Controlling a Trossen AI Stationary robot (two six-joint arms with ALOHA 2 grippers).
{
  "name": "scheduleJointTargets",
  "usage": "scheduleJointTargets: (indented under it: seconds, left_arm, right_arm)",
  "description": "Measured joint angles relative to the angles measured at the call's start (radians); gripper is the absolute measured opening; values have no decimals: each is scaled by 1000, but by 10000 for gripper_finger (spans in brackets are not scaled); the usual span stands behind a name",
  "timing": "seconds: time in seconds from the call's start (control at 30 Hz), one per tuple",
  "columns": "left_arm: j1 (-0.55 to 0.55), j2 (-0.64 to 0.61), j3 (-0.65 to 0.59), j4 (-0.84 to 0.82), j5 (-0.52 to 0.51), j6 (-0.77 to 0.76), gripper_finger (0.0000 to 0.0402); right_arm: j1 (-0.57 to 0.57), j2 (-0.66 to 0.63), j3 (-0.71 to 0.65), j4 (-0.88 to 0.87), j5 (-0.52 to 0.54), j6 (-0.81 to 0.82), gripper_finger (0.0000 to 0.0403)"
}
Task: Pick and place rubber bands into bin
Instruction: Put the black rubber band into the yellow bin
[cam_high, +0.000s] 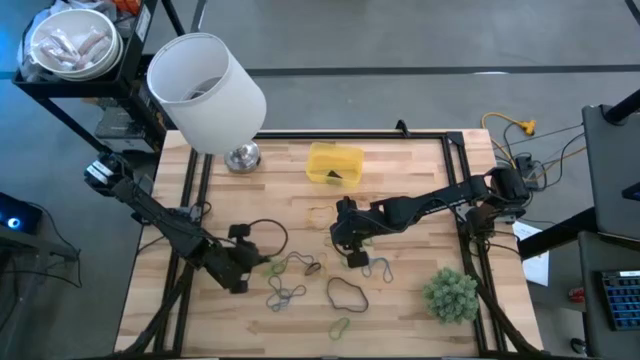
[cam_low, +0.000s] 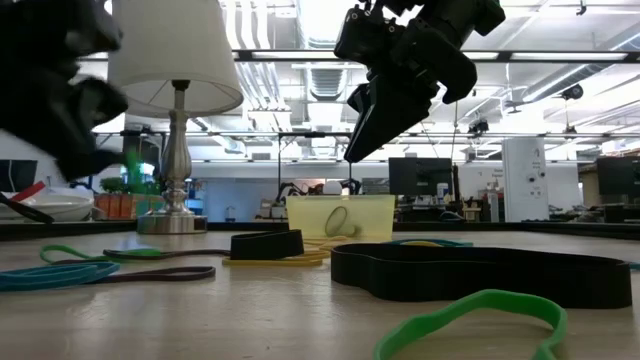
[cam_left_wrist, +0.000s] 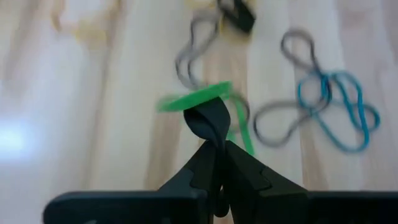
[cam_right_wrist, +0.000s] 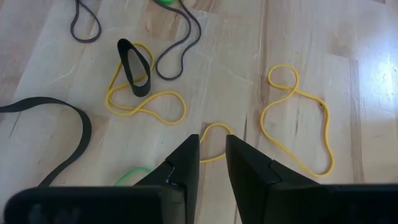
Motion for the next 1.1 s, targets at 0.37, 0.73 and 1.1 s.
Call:
scheduleJointTargets:
  seconds: [0.37,0.73,1.1]
  left_arm:
    - [64,85,23,-8,130,39,10]
    - [84,159,138,-155,-31,64,10]
    - [210,158,136,357,-473,768,10]
  right_arm:
    - [0,0,0,0,-1,2,65]
    - [0,0,0,0,-2,2,64]
    - [10,-53,0,-2,5,-27,59]
